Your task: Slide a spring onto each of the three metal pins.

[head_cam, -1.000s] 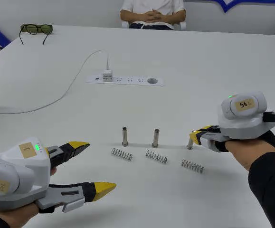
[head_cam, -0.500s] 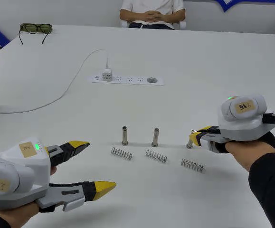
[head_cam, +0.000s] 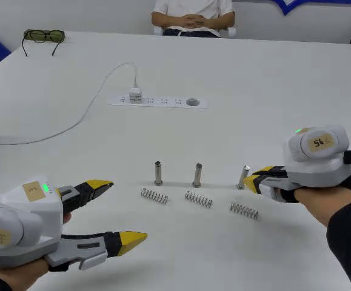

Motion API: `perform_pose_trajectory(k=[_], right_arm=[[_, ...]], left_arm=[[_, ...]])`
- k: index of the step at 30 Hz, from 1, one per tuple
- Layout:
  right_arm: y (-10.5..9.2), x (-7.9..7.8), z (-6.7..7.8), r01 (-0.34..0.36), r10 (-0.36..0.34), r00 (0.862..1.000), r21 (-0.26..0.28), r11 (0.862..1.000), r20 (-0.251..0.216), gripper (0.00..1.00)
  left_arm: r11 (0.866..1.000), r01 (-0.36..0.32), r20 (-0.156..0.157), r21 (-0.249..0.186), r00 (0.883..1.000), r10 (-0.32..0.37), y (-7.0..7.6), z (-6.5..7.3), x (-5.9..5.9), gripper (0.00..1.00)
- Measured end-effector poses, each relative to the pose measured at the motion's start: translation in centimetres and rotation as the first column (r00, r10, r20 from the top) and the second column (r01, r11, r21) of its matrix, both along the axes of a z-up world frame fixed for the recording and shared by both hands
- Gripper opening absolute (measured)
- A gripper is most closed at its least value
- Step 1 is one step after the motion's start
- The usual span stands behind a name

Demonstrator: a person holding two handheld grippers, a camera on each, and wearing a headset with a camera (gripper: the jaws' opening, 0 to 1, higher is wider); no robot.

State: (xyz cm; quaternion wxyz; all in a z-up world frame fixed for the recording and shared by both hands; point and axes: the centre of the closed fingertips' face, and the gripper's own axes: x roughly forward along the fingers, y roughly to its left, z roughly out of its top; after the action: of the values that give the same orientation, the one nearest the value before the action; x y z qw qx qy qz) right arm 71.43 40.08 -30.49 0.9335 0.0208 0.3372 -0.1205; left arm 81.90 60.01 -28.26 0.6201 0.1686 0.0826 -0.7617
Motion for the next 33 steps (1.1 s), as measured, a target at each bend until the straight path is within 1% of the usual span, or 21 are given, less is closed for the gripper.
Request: perform_pose_trajectory(k=[7, 10, 15, 16, 17, 20, 22, 23, 28, 31, 33], right_arm=[[0.9, -0.3, 0.0, -0.050, 0.050, 0.999, 0.008, 0.999, -0.014, 0.13], [1.5, -0.3, -0.1, -0.083, 0.083, 0.996, 0.022, 0.996, -0.021, 0.13], [3.1, -0.2, -0.5, -0.182, 0.185, 0.981, 0.050, 0.982, -0.058, 0.13], [3.3, -0.1, -0.6, -0.191, 0.194, 0.979, 0.051, 0.980, -0.061, 0.13], [3.5, 0.0, -0.7, -0.208, 0.211, 0.975, 0.055, 0.977, -0.065, 0.13], [4.4, 0.1, -1.1, -0.258, 0.265, 0.959, 0.077, 0.963, -0.097, 0.13], [4.9, 0.1, -1.5, -0.289, 0.296, 0.947, 0.075, 0.954, -0.126, 0.13], [5.1, 0.1, -1.7, -0.308, 0.316, 0.938, 0.072, 0.949, -0.143, 0.13], [5.3, 0.2, -2.3, -0.347, 0.351, 0.917, 0.058, 0.936, -0.189, 0.13], [5.4, 0.4, -2.6, -0.364, 0.369, 0.905, 0.065, 0.929, -0.210, 0.13], [5.3, 0.3, -2.9, -0.380, 0.384, 0.892, 0.064, 0.923, -0.236, 0.12]], left_arm=[[1.000, 0.004, -0.001, -0.002, 1.000, -0.004, -0.1, 0.1, -0.1, 0.68], [1.000, 0.005, 0.000, -0.002, 1.000, -0.005, -0.1, 0.1, -0.1, 0.68], [1.000, 0.007, 0.000, -0.002, 1.000, -0.007, -0.1, 0.1, -0.2, 0.68], [1.000, 0.008, 0.000, -0.002, 1.000, -0.008, -0.1, 0.1, -0.2, 0.68], [1.000, 0.008, 0.001, -0.002, 1.000, -0.008, -0.1, 0.1, -0.3, 0.68], [1.000, 0.010, 0.001, -0.001, 1.000, -0.010, -0.1, 0.1, -0.4, 0.68], [1.000, 0.010, 0.001, 0.000, 1.000, -0.010, -0.1, 0.0, -0.4, 0.68], [1.000, 0.010, 0.002, 0.001, 1.000, -0.010, 0.0, 0.0, -0.4, 0.68], [1.000, 0.007, 0.001, 0.001, 1.000, -0.007, 0.0, -0.1, -0.4, 0.68], [1.000, 0.006, 0.000, 0.003, 1.000, -0.006, 0.0, -0.1, -0.3, 0.68], [1.000, 0.006, -0.002, 0.004, 1.000, -0.006, 0.0, -0.2, -0.4, 0.68]])
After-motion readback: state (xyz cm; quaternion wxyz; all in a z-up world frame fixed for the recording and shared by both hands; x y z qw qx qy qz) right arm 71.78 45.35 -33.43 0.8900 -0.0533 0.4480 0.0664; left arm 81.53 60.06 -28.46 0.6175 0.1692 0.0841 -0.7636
